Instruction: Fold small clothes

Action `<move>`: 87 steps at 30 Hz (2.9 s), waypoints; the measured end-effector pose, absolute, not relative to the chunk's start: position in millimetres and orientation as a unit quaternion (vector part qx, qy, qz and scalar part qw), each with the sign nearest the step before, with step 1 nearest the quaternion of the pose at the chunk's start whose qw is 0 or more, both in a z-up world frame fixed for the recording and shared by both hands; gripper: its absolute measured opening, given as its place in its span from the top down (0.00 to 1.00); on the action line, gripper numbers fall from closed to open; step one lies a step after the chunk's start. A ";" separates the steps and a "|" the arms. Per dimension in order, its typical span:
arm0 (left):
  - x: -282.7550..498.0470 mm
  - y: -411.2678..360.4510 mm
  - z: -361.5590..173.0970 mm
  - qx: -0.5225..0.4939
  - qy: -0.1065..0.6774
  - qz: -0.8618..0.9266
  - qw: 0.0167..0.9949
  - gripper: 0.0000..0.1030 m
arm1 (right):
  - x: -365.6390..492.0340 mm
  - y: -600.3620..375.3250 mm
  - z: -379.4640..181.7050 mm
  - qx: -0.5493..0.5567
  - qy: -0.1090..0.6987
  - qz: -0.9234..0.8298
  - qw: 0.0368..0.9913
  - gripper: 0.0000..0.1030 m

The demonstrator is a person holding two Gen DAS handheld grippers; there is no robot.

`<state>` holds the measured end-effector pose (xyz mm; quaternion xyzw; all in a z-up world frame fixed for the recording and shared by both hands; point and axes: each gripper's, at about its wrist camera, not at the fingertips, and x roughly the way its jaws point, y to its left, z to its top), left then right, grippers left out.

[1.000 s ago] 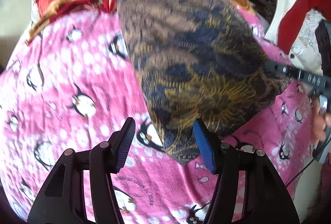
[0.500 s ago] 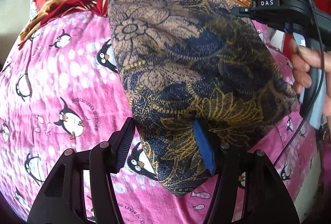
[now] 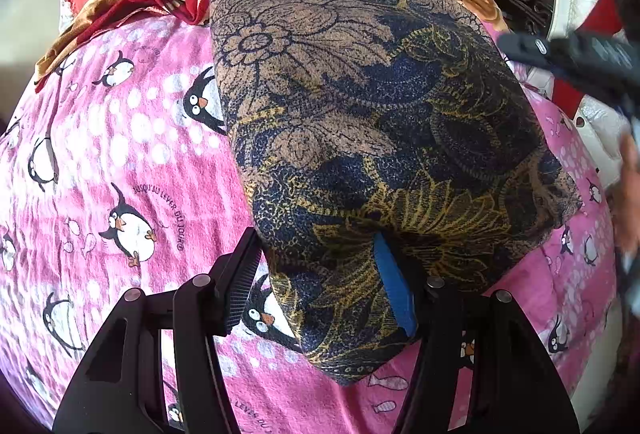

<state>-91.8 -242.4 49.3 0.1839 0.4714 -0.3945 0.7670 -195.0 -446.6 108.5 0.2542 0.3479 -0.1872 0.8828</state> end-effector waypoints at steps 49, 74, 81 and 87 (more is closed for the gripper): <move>-25.5 -225.0 57.1 0.014 0.522 -0.429 0.737 0.34 | -212.3 -453.8 68.6 0.285 0.365 -0.128 0.877 0.23; -67.0 -118.3 116.6 0.043 0.492 -0.496 0.714 0.71 | -213.0 -348.3 114.7 0.313 0.360 0.003 0.879 0.75; -102.6 -39.9 60.4 0.092 0.560 -0.411 0.714 0.68 | -236.8 -287.2 48.0 0.353 0.443 0.004 0.824 0.63; -103.9 -15.6 77.5 0.076 0.534 -0.369 0.757 0.54 | -255.6 -287.8 83.3 0.326 0.402 -0.052 0.854 0.55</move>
